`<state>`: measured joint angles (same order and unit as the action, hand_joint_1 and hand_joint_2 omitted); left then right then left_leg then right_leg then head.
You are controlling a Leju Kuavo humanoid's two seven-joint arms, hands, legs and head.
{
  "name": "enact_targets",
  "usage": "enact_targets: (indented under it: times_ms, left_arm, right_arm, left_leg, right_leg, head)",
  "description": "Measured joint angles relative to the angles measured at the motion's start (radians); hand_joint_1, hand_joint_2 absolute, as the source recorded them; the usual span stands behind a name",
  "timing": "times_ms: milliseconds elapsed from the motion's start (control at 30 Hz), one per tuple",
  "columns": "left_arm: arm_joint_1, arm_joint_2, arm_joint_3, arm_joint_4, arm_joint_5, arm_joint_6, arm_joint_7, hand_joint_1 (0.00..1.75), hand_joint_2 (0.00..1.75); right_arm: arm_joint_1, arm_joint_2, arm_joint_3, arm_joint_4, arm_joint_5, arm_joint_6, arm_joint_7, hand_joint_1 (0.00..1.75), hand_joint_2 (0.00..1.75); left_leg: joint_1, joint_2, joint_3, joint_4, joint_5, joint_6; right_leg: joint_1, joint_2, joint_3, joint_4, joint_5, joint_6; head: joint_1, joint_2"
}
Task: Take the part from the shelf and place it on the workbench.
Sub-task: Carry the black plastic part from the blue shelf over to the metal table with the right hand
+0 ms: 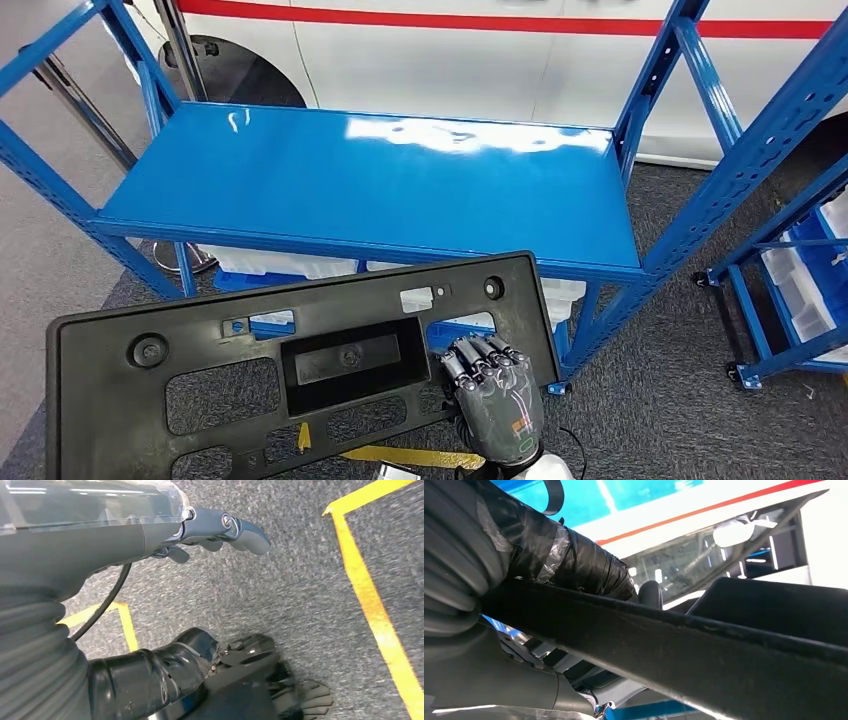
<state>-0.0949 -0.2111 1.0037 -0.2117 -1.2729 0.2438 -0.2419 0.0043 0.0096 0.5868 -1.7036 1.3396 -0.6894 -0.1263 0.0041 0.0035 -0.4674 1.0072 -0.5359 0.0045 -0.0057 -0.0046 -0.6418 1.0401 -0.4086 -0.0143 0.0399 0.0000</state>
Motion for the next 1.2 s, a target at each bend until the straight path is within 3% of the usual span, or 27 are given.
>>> enact_targets:
  times_ms: [67, 133, 167, 233, 267, 300, 333, 400, 467, 500, 567, 633, 667, 733, 800, 867, 1067, 1133, 1200]
  left_arm:
    - [0.001, 0.0, 0.0, 0.0, 0.0, 0.0, 0.0, 0.0, 1.75]
    - [0.002, 0.0, 0.0, 0.0, 0.001, 0.0, 0.0, 0.0, 1.75]
    - [0.002, -0.001, 0.0, 0.0, 0.001, 0.0, 0.0, 0.0, 1.75]
    - [0.001, -0.001, 0.0, 0.0, 0.001, 0.0, 0.0, 0.0, 1.75]
    - [0.002, -0.001, 0.0, 0.0, 0.001, 0.0, 0.0, 0.0, 1.75]
    - [0.002, -0.001, 0.0, 0.0, 0.001, 0.0, 0.0, 0.0, 1.75]
    - [0.003, -0.001, 0.0, 0.0, 0.001, 0.0, 0.0, 0.0, 1.75]
    - [0.003, -0.001, 0.0, 0.0, 0.001, 0.0, 0.0, 0.0, 1.75]
    - [0.002, -0.001, 0.0, 0.0, 0.002, 0.0, -0.001, 0.0, 1.75]
    - [0.002, -0.001, 0.0, 0.0, 0.002, 0.0, -0.001, 0.0, 1.75]
    - [0.002, -0.001, 0.0, 0.0, 0.004, 0.0, -0.003, 0.0, 1.75]
    - [0.003, -0.002, 0.0, 0.0, 0.004, 0.001, -0.004, 0.0, 1.75]
    - [0.003, -0.002, 0.0, 0.0, 0.004, 0.001, -0.004, 0.0, 1.75]
    - [0.003, -0.001, 0.001, 0.0, 0.004, 0.001, -0.003, 0.0, 1.75]
    - [0.004, -0.001, 0.001, 0.0, 0.004, 0.001, -0.003, 0.0, 1.75]
    - [0.003, -0.001, 0.001, 0.0, 0.004, 0.001, -0.003, 0.0, 1.75]
    - [0.003, -0.001, 0.0, 0.0, 0.004, 0.001, -0.003, 0.0, 1.75]
    - [0.003, -0.001, 0.001, 0.0, 0.004, 0.001, -0.003, 0.0, 1.75]
    - [0.004, -0.001, 0.001, 0.0, 0.004, 0.001, -0.003, 0.0, 1.75]
  right_arm:
    - [0.001, 0.001, -0.001, 0.0, 0.003, 0.0, 0.0, 1.75, 1.75]
    - [0.002, 0.001, -0.003, 0.0, -0.002, 0.0, 0.0, 1.75, 1.75]
    - [0.003, 0.001, -0.003, 0.0, -0.007, 0.0, 0.0, 1.75, 1.75]
    - [0.004, 0.001, -0.004, 0.002, -0.017, 0.0, 0.002, 1.75, 1.75]
    - [0.004, 0.0, -0.004, 0.003, -0.021, 0.0, 0.003, 1.75, 1.75]
    - [0.005, 0.0, -0.004, 0.005, -0.026, 0.0, 0.004, 1.75, 1.75]
    - [0.005, -0.001, -0.004, 0.005, -0.03, 0.0, 0.005, 1.75, 1.75]
    - [0.004, -0.001, -0.004, 0.007, -0.039, 0.0, 0.007, 1.75, 1.75]
    - [0.002, -0.001, -0.004, 0.007, -0.048, 0.0, 0.007, 1.75, 1.75]
    - [0.002, -0.002, -0.004, 0.007, -0.051, 0.0, 0.007, 1.75, 1.75]
    - [0.002, -0.003, -0.004, 0.008, -0.057, 0.0, 0.009, 1.75, 1.75]
    - [0.002, -0.004, -0.004, 0.009, -0.062, 0.0, 0.01, 1.75, 1.75]
    - [0.001, -0.004, -0.004, 0.01, -0.065, 0.0, 0.01, 1.75, 1.75]
    - [0.002, -0.004, -0.004, 0.011, -0.071, 0.0, 0.01, 1.75, 1.75]
    - [0.002, -0.004, -0.004, 0.012, -0.082, 0.0, 0.01, 1.75, 1.75]
    - [0.002, -0.005, -0.004, 0.012, -0.089, 0.0, 0.01, 1.75, 1.75]
    - [0.002, -0.005, -0.004, 0.012, -0.091, 0.0, 0.01, 1.75, 1.75]
    - [0.002, -0.005, -0.004, 0.012, -0.092, 0.0, 0.01, 1.75, 1.75]
    - [0.002, -0.005, -0.004, 0.013, -0.093, 0.0, 0.01, 1.75, 1.75]
  left_leg:
    - [-0.001, 0.0, -0.003, -0.016, 0.006, 0.01]
    - [0.003, 0.005, -0.013, -0.023, 0.026, 0.025]
    - [0.005, 0.007, -0.021, -0.026, 0.037, 0.033]
    - [0.005, 0.009, -0.044, -0.022, 0.055, 0.041]
    - [0.004, 0.009, -0.058, -0.018, 0.063, 0.041]
    - [0.004, 0.01, -0.072, -0.014, 0.07, 0.04]
    - [0.004, 0.01, -0.085, -0.009, 0.077, 0.038]
    - [0.004, 0.009, -0.108, 0.003, 0.085, 0.033]
    - [0.002, 0.008, -0.124, 0.015, 0.092, 0.024]
    - [0.001, 0.008, -0.129, 0.018, 0.096, 0.018]
    - [0.001, 0.008, -0.134, 0.017, 0.108, 0.004]
    - [0.004, 0.005, -0.144, 0.032, 0.094, -0.007]
    - [0.005, 0.004, -0.155, 0.06, 0.065, -0.011]
    - [0.007, 0.003, -0.19, 0.166, -0.022, -0.018]
    - [0.008, 0.003, -0.212, 0.265, -0.074, -0.021]
    - [0.008, 0.003, -0.212, 0.293, -0.078, -0.022]
    - [0.008, 0.003, -0.202, 0.287, -0.068, -0.021]
    - [0.008, 0.003, -0.189, 0.272, -0.056, -0.02]
    - [0.008, 0.003, -0.149, 0.217, -0.025, -0.018]
  right_leg:
    - [0.001, 0.0, -0.001, -0.004, 0.014, 0.013]
    - [0.0, 0.002, -0.01, 0.013, -0.008, 0.024]
    - [0.0, 0.003, -0.023, 0.047, -0.045, 0.028]
    - [-0.003, 0.004, -0.057, 0.165, -0.141, 0.034]
    - [-0.005, 0.004, -0.07, 0.224, -0.17, 0.037]
    - [-0.006, 0.004, -0.071, 0.26, -0.177, 0.039]
    - [-0.008, 0.004, -0.054, 0.26, -0.165, 0.041]
    - [-0.01, 0.003, 0.028, 0.159, -0.12, 0.038]
    - [-0.007, 0.004, 0.108, 0.038, -0.11, 0.031]
    - [-0.004, 0.005, 0.125, 0.006, -0.114, 0.026]
    - [-0.001, 0.005, 0.12, -0.005, -0.11, 0.014]
    - [-0.004, 0.002, 0.111, -0.013, -0.094, -0.001]
    - [-0.007, 0.001, 0.104, -0.016, -0.085, -0.009]
    - [-0.006, -0.001, 0.084, -0.017, -0.069, -0.017]
    - [-0.003, -0.001, 0.063, -0.014, -0.054, -0.019]
    - [-0.002, -0.002, 0.051, -0.013, -0.047, -0.019]
    - [-0.002, -0.002, 0.047, -0.012, -0.044, -0.018]
    - [-0.002, -0.002, 0.042, -0.011, -0.041, -0.018]
    - [-0.001, -0.001, 0.034, -0.008, -0.036, -0.016]
  head:
    - [0.0, 0.0]
    - [0.0, 0.0]
    - [0.001, 0.0]
    - [0.001, 0.0]
    - [0.001, 0.0]
    - [0.001, 0.0]
    - [0.001, 0.0]
    - [0.001, 0.0]
    - [0.0, 0.0]
    - [0.0, 0.0]
    - [0.0, 0.0]
    - [-0.001, 0.0]
    - [-0.001, 0.0]
    - [-0.003, 0.0]
    - [-0.004, 0.0]
    - [-0.004, 0.0]
    - [-0.004, 0.0]
    - [-0.004, 0.0]
    - [-0.004, 0.0]
